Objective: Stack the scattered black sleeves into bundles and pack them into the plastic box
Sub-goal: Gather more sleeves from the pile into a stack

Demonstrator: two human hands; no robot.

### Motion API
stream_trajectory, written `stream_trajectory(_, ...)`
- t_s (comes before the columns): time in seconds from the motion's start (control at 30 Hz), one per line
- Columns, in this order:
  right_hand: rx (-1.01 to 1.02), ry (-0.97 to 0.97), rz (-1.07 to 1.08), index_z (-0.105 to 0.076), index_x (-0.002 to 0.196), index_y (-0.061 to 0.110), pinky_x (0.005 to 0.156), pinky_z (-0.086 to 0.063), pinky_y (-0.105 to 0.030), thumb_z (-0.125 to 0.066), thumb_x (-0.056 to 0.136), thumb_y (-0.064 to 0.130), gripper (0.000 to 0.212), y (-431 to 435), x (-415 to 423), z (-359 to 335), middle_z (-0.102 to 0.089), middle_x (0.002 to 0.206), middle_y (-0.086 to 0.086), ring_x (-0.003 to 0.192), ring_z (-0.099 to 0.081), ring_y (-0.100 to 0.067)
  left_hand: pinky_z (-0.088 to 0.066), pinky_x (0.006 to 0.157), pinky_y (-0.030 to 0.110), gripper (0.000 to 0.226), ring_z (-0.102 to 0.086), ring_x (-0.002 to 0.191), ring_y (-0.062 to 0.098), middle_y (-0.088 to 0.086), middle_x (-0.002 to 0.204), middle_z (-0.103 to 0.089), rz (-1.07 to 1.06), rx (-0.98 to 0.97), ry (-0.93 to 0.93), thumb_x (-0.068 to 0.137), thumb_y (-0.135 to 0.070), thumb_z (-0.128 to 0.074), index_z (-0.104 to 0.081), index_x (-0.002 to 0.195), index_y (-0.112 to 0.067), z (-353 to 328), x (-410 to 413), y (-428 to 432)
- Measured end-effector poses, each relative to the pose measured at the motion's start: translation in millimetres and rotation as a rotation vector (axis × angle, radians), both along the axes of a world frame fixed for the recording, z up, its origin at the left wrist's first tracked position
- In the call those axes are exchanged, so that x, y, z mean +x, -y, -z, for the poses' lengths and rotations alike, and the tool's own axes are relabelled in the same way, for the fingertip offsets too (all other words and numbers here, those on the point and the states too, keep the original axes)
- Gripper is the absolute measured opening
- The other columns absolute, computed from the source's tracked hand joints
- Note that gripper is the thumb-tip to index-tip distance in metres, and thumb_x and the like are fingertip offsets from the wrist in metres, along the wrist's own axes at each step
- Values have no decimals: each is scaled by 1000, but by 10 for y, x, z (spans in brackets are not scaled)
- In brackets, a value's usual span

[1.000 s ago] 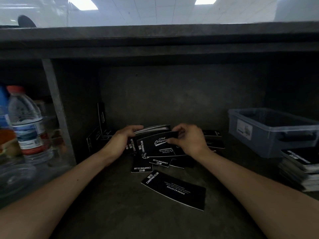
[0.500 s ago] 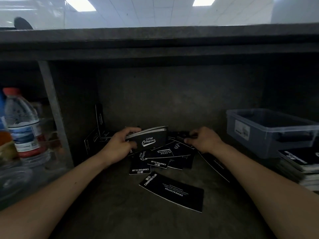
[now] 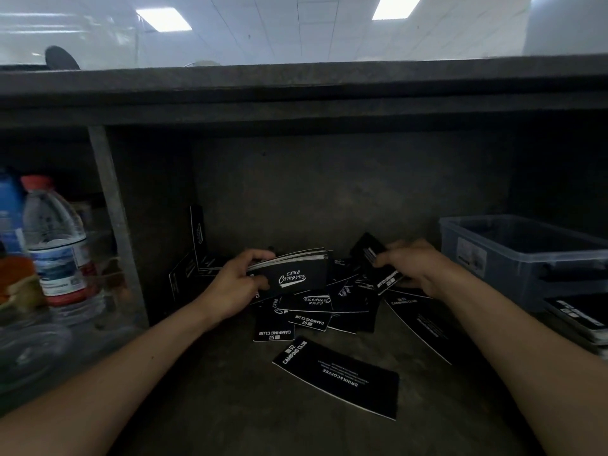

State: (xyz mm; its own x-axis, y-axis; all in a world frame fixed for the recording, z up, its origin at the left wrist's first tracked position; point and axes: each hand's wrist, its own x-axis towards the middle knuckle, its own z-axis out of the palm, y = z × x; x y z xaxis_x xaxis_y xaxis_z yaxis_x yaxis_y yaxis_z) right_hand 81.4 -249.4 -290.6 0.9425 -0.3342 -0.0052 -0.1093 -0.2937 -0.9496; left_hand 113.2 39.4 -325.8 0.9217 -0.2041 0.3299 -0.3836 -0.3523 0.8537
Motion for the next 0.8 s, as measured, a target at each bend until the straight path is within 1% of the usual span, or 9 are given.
stream_trajectory(0.1,155,115,17,-58,115,14,51,-52,-24,-71,79,0,40,-63,-49,-54,-63,90,-4,73,-61,-14,-50,68,5,48,-63,94,4,4,124,-63,19,-15,-12,85,13,-59,-59,124,-16,3,-2,-3)
stream_trajectory(0.17,194,172,-16,-55,118,21,50,-54,-26,-70,78,0,48,-111,-77,-72,-61,99,1,83,-62,-14,-51,70,6,50,-64,95,5,3,125,-63,36,-24,-22,86,13,-59,-59,127,-17,0,-6,-10)
stream_trajectory(0.33,50,116,-225,-69,104,7,54,-57,-29,-69,88,12,17,-237,-128,-72,-73,98,-10,78,-74,-22,-50,79,7,52,-61,108,2,-4,127,-62,55,9,1,84,12,-62,-60,125,-21,6,-6,-11)
stream_trajectory(0.43,24,102,-349,-65,108,4,52,-54,-28,-50,100,25,27,-291,-143,-82,-74,100,-19,84,-75,-27,-49,79,4,52,-60,110,2,-5,128,-60,51,32,15,84,12,-63,-60,124,-21,5,-2,-9)
stream_trajectory(0.5,24,121,-413,-62,111,5,46,-49,-25,-39,103,23,30,-306,-164,-97,-75,96,-18,80,-75,-27,-49,82,5,53,-59,109,1,-4,129,-60,43,54,26,84,11,-63,-60,126,-21,-4,-8,-11)
stream_trajectory(0.6,-185,256,-420,-66,108,3,39,-39,-20,-51,100,9,17,-315,-136,-12,-72,78,-13,51,-63,-16,-52,81,7,56,-63,101,0,-2,124,-64,40,68,23,83,12,-65,-58,130,-18,-16,-42,-17)
stream_trajectory(0.67,-288,319,-424,-67,106,5,42,-41,-21,-64,95,13,15,-346,-104,87,-69,66,-8,41,-55,-14,-52,75,7,62,-67,91,-5,-7,117,-65,60,84,15,80,11,-70,-56,134,-16,-26,-78,-14)
stream_trajectory(0.73,-425,341,-361,-68,109,18,50,-46,-23,-73,88,26,23,-383,-65,176,-69,60,-1,41,-56,-12,-50,73,5,68,-66,88,-12,-10,115,-65,85,99,23,77,11,-75,-54,135,-17,-33,-97,-9)
stream_trajectory(0.8,-686,350,-197,-65,113,32,62,-52,-25,-77,81,44,37,-409,-39,200,-69,62,9,53,-62,-4,-50,75,5,74,-66,91,-12,-10,116,-66,99,102,27,72,5,-83,-53,135,-19,-38,-106,-15)
